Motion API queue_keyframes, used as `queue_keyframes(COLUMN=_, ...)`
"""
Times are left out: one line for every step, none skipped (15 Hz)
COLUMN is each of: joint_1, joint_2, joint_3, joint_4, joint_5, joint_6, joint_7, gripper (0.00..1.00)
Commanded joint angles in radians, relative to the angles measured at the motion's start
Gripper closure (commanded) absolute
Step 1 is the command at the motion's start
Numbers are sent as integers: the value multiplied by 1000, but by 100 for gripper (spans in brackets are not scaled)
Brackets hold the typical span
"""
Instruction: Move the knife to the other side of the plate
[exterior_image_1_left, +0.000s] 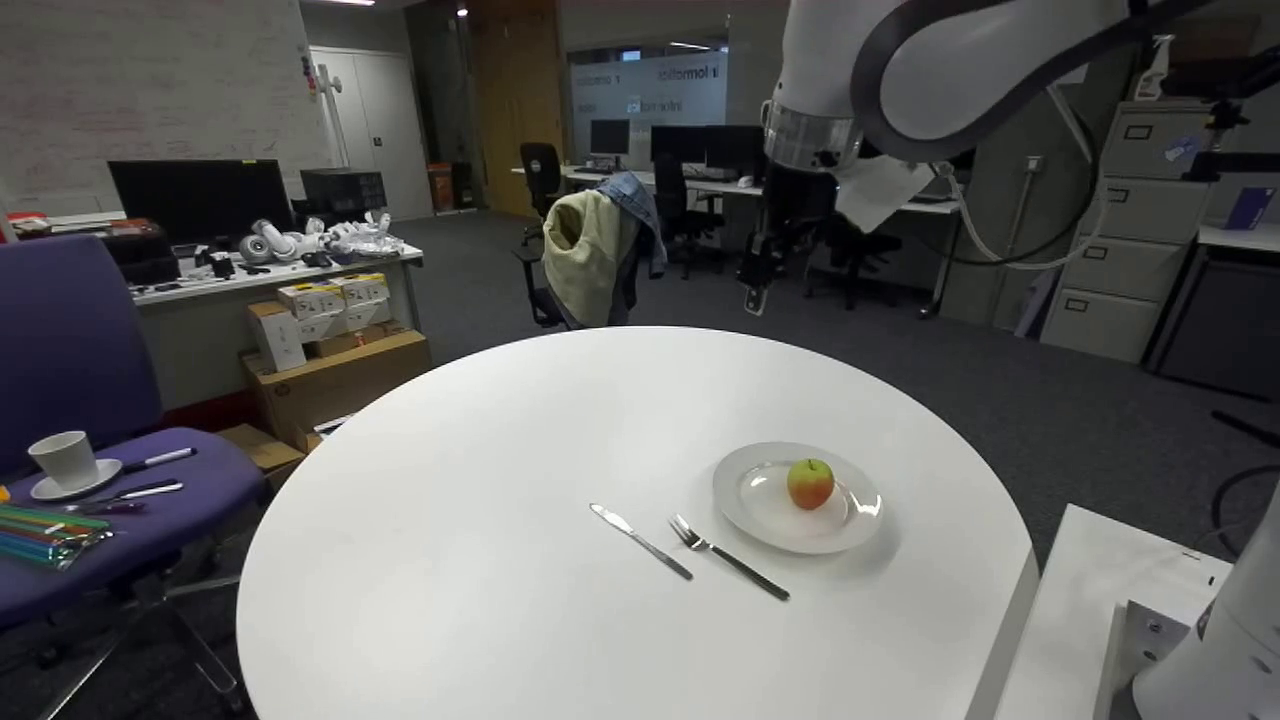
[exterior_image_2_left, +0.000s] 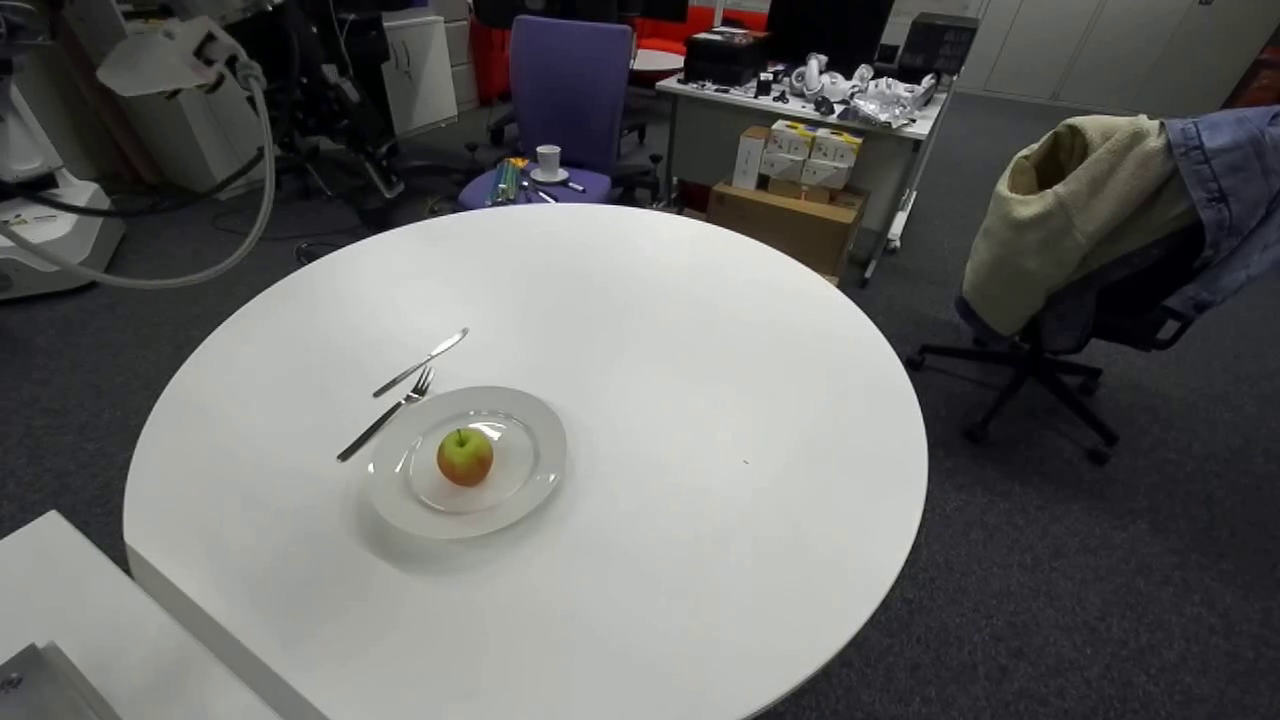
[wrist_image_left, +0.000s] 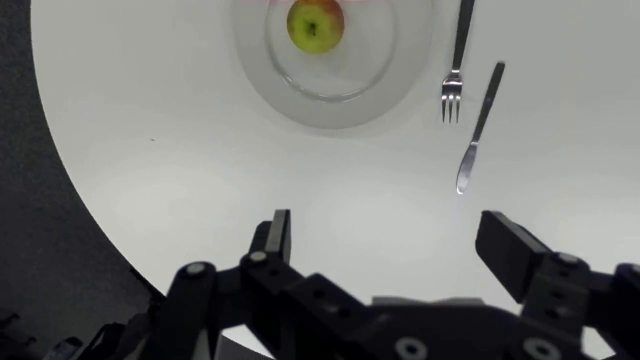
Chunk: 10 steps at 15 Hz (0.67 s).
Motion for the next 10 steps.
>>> queue_keyframes(joint_1=-10, joint_2=67, joint_3=-22, joint_4=7, joint_5=41, joint_6=86, joint_7=82, gripper=0)
queue_keyframes(joint_1=-8, joint_2=90, joint_3=-30, joint_4=6, joint_5=58, joint_6=109, joint_7=95, gripper=0)
queue_keyframes(joint_1=-4, joint_2=109, joint_3=-37, joint_4=7, joint_5=78, joint_6=128, joint_7=102, gripper=0)
queue_keyframes(joint_1=0, joint_2=128, joint_3=-44, joint_4=10, joint_5=101, joint_6=142, joint_7=103, gripper=0)
queue_keyframes(joint_1=5, joint_2=150, joint_3=-50, joint_4=14, joint_5=125, joint_6=158, joint_7=90, gripper=0)
queue_keyframes(joint_1=12, joint_2=170, joint_3=-55, joint_4=22, joint_5=153, joint_6=155, joint_7=73, gripper=0)
queue_keyframes(joint_1=22, joint_2=189, joint_3=-61, joint_4=30, joint_5=189, joint_6=146, joint_7=47, gripper=0)
queue_keyframes(joint_1=30, joint_2=211, joint_3=-63, joint_4=42, joint_5=220, joint_6=127, joint_7=21, gripper=0)
queue_keyframes(joint_1=34, joint_2=228, joint_3=-64, joint_4=49, joint_5=245, joint_6=117, joint_7=0, gripper=0)
queue_keyframes(joint_1=39, joint_2=241, joint_3=-64, joint_4=53, joint_5=267, joint_6=114, joint_7=-24, gripper=0)
